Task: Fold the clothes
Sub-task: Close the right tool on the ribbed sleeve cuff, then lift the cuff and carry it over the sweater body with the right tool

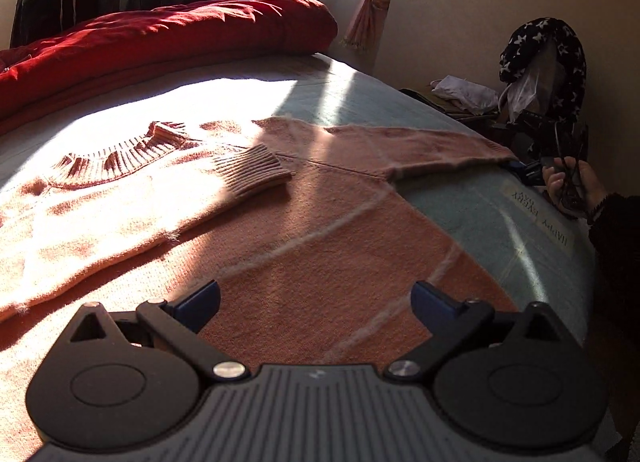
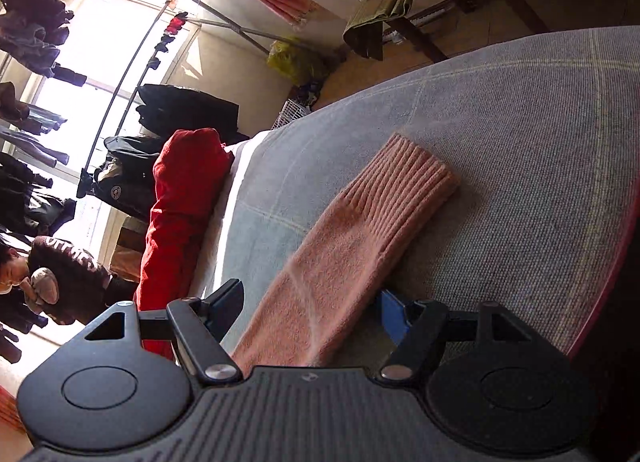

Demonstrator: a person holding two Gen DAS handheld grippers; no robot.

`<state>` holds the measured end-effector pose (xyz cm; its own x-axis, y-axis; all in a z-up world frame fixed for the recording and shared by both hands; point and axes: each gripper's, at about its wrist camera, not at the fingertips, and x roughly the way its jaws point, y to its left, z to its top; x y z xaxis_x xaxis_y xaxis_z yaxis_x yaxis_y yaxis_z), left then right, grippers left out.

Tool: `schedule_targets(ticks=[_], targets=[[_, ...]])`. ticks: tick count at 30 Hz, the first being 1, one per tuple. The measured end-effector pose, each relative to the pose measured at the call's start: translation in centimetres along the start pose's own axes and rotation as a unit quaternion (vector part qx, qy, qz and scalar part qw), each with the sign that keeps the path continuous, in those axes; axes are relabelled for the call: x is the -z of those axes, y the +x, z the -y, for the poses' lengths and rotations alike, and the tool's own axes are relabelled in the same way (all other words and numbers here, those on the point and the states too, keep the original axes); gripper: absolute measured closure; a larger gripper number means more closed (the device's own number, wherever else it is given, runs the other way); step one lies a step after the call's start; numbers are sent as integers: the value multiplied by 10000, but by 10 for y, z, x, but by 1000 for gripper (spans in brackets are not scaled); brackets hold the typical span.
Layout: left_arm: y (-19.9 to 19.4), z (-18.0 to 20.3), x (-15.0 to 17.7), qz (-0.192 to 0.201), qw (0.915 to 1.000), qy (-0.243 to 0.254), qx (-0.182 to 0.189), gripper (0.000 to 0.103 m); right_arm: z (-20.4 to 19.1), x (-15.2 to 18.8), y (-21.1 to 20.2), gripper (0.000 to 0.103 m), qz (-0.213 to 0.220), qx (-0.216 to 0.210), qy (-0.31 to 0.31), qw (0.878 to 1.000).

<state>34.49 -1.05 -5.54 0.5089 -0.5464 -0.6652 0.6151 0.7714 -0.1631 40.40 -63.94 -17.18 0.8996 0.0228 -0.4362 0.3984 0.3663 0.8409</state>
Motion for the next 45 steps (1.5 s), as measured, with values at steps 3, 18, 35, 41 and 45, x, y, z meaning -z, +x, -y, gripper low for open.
schedule_targets(ticks=[3,18,35,41,45], targets=[[6,1,1,-55,10000,33,51,2,1,-6,10,28,193,13,-59,9998],[2,-22,15,-175,9993,-266,-209,2,-14,-2,12,71,343,949,-1217,9874],[-38,-38,30,69,9973,-479,-543,2,-105,19,-13,92,260,941,-2588,9610],[-48,-40,34,59,9979,-476,-444,2,-147,37,-17,94,158,772,-3022,9500],[-58,-42,37,141,9983,-438,-369,2,-175,53,-18,94,81,639,-3283,9424]])
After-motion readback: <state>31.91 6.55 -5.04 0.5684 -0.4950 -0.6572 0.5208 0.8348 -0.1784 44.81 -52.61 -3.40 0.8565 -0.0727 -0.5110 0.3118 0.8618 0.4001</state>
